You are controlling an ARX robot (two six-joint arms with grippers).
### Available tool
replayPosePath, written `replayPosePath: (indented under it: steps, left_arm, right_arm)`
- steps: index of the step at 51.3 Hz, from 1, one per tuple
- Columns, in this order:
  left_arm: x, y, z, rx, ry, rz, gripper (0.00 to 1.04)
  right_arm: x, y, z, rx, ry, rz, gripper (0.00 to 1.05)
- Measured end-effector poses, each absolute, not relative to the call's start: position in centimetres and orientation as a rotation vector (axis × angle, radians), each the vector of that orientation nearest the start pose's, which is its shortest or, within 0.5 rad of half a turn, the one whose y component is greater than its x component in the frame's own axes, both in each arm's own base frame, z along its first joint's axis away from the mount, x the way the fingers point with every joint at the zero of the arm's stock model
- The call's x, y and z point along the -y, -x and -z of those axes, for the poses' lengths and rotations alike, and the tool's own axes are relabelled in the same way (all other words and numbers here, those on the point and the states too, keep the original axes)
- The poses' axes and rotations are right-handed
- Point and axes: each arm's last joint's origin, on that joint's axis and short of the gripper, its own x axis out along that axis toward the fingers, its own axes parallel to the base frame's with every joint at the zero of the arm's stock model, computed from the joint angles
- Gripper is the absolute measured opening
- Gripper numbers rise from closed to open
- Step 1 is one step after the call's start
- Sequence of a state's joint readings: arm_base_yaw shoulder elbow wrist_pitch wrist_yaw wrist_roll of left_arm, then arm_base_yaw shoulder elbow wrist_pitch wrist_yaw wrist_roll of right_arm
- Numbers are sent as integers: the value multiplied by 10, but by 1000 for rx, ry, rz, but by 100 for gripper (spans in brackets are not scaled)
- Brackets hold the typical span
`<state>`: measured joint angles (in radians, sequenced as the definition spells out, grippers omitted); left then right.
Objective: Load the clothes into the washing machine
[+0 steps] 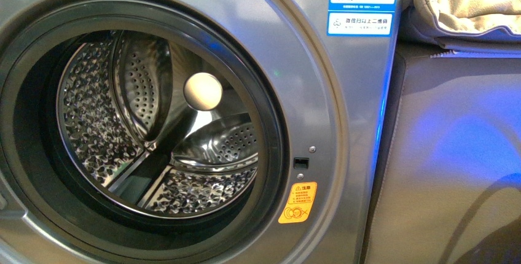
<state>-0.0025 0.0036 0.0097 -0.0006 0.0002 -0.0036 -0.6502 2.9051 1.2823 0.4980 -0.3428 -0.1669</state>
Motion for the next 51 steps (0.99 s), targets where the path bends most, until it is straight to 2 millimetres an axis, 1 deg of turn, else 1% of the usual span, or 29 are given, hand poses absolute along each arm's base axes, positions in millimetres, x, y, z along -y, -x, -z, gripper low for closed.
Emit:
replayPosePath:
  steps: [13, 30, 32, 33, 36, 41, 43, 45, 47, 50, 51]
  left_arm:
    - [0, -97, -166, 6, 4, 3, 98]
    - [0, -97, -166, 6, 4, 3, 98]
    - [0, -97, -166, 5, 4, 3, 98]
    - [0, -97, -166, 6, 4, 3, 98]
    - [0, -97, -166, 6, 4, 3, 98]
    - [0, -97, -166, 6, 4, 3, 98]
    - [0, -97, -166, 6, 4, 3, 98]
    - [0, -97, -166, 5, 4, 3, 98]
    - [0, -97, -166, 6, 4, 3, 98]
    - [0, -97, -166, 6, 4, 3, 98]
    - [0, -97, -166, 6, 4, 3, 98]
  right_arm:
    - [217, -295, 178, -1019, -394, 184, 97]
    - [211, -292, 184, -1040, -415, 154, 97]
    - [211, -291, 184, -1044, -411, 160, 92]
    - [211, -291, 184, -1047, -407, 166, 87]
    - [212, -289, 184, -1054, -409, 180, 77]
    - [213, -287, 184, -1050, -419, 196, 63]
    - [213, -286, 181, -1043, -425, 205, 55]
    - [215, -285, 175, -1033, -425, 215, 45]
    - [215, -284, 170, -1023, -421, 221, 39]
    - [216, -283, 155, -1008, -423, 230, 26]
    - [217, -283, 150, -1001, -423, 231, 23]
